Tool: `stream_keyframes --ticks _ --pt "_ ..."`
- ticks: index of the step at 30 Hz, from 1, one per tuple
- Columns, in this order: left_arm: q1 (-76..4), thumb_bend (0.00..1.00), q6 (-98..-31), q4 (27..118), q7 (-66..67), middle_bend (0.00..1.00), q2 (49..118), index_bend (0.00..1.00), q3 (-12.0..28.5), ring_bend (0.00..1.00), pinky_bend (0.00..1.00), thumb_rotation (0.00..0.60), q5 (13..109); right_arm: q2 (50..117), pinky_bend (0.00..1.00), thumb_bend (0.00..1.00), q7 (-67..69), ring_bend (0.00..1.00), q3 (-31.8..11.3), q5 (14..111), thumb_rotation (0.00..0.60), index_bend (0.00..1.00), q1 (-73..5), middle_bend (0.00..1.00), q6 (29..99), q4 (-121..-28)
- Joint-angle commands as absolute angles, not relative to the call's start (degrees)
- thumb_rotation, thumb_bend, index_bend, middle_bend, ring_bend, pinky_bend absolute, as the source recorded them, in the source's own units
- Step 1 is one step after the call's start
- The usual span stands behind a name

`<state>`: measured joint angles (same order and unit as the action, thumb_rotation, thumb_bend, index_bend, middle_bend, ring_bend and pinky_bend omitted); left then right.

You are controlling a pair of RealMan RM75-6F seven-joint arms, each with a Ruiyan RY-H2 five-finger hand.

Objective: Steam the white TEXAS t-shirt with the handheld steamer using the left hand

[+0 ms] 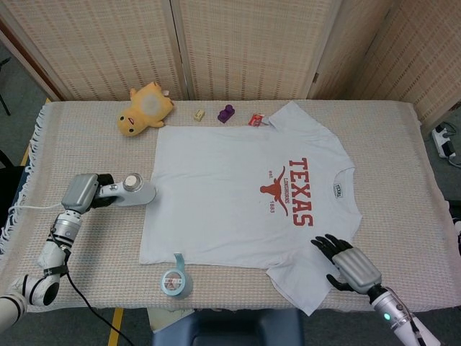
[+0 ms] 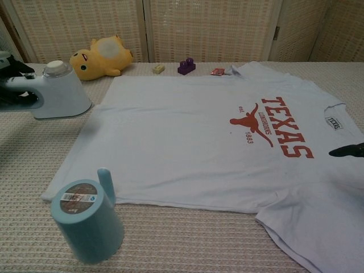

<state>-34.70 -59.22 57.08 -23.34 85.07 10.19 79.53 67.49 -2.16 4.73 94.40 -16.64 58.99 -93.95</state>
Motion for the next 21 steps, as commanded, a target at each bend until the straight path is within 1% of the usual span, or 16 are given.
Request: stream_keyframes --ticks 1,2,3,5,9,13,21 --pt "-36.2 0.43 -59.8 60.5 -22.8 1.0 84.6 1.0 9.7 0.86 0.73 0.6 81.7 68.9 0.1 0.78 0.3 0.0 5.7 94.8 0.525 0.0 -19.6 0.06 54.8 -93.1" --pt "-36.7 0.43 -59.6 60.9 -22.1 1.0 84.9 1.0 9.7 0.86 0.73 0.6 81.9 69.1 0.09 0.84 0.7 0.0 5.9 94.9 0.486 0.0 -20.1 0.06 54.1 -92.8" --pt "-37.4 0.43 -59.3 61.2 -21.2 1.0 85.5 1.0 9.7 0.86 0.73 0.6 82.1 69.4 0.08 0.88 1.2 0.0 6.1 94.9 0.466 0.0 -20.7 0.06 53.3 -92.4" --pt "-38.7 0.43 -58.8 61.3 -19.5 1.0 87.0 1.0 10.1 0.86 0.73 0.6 82.1 69.9 0.08 0.94 1.8 0.0 6.5 94.8 0.448 0.0 -21.4 0.06 52.3 -91.6" --pt "-41.4 0.43 -57.2 59.8 -16.2 1.0 90.6 1.0 10.9 0.86 0.73 0.6 81.6 70.8 0.07 0.95 2.4 0.0 7.1 94.8 0.442 0.0 -22.0 0.06 51.7 -90.3" --pt "-44.0 0.43 -55.0 56.5 -13.4 1.0 94.9 1.0 11.7 0.86 0.73 0.6 80.3 71.5 0.07 0.95 3.0 0.0 7.6 94.5 0.444 0.0 -22.2 0.06 51.7 -89.0" --pt "-47.5 0.43 -51.5 45.5 -9.5 1.0 103.0 1.0 12.0 0.86 0.73 0.6 78.2 72.3 0.07 0.95 3.9 0.0 8.5 94.5 0.44 0.0 -21.9 0.06 53.3 -87.7"
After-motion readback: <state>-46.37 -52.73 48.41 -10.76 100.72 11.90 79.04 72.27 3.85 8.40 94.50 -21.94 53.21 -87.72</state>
